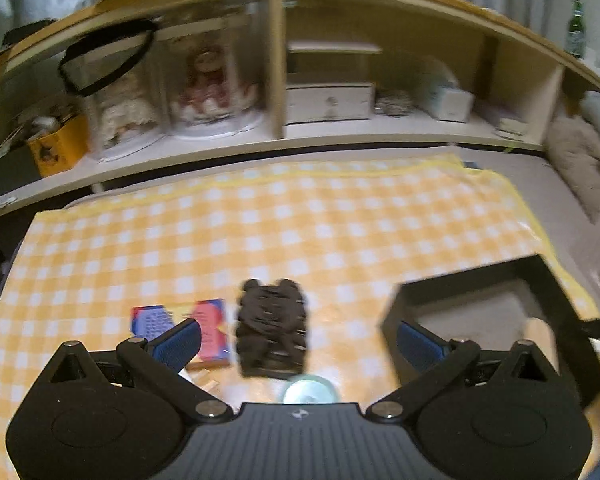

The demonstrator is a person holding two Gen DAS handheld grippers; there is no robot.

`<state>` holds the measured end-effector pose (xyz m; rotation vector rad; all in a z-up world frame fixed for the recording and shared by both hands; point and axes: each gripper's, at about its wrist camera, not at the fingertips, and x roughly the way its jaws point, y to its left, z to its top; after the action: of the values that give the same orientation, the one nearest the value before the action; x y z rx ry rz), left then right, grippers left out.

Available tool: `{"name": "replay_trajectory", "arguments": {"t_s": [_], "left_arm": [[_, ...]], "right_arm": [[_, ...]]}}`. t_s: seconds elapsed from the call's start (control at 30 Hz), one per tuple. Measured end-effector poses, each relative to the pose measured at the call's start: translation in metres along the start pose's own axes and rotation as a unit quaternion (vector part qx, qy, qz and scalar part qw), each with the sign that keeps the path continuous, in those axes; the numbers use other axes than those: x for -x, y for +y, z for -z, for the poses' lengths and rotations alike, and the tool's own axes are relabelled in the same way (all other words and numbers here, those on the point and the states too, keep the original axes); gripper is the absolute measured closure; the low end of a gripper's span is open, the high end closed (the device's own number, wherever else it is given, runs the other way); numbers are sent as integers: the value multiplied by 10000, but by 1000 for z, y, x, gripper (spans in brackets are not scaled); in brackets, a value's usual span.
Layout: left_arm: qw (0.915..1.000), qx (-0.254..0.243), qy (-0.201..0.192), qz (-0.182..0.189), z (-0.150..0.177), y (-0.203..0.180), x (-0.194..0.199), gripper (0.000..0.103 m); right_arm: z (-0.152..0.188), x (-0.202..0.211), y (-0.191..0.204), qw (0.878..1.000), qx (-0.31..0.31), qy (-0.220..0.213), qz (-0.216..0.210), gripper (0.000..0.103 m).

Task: Organize rigid objects
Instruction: 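Reach the left tool to the black claw clip and grasp it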

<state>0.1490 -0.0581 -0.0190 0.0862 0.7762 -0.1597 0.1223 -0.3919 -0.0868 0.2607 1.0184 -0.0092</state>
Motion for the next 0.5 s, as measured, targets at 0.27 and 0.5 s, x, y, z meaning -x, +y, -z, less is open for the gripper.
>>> {"name": "replay_trajectory", "arguments": {"t_s": [0.27,0.5], "left_arm": [[9996,-148,178,141,-3,9,-41,35],[9996,-8,267,45,-5,10,-65,53]], "right_arm": [[0,-1,0,10000,14,17,26,97],[-1,-3,2,10000,37,51,71,97]]}}
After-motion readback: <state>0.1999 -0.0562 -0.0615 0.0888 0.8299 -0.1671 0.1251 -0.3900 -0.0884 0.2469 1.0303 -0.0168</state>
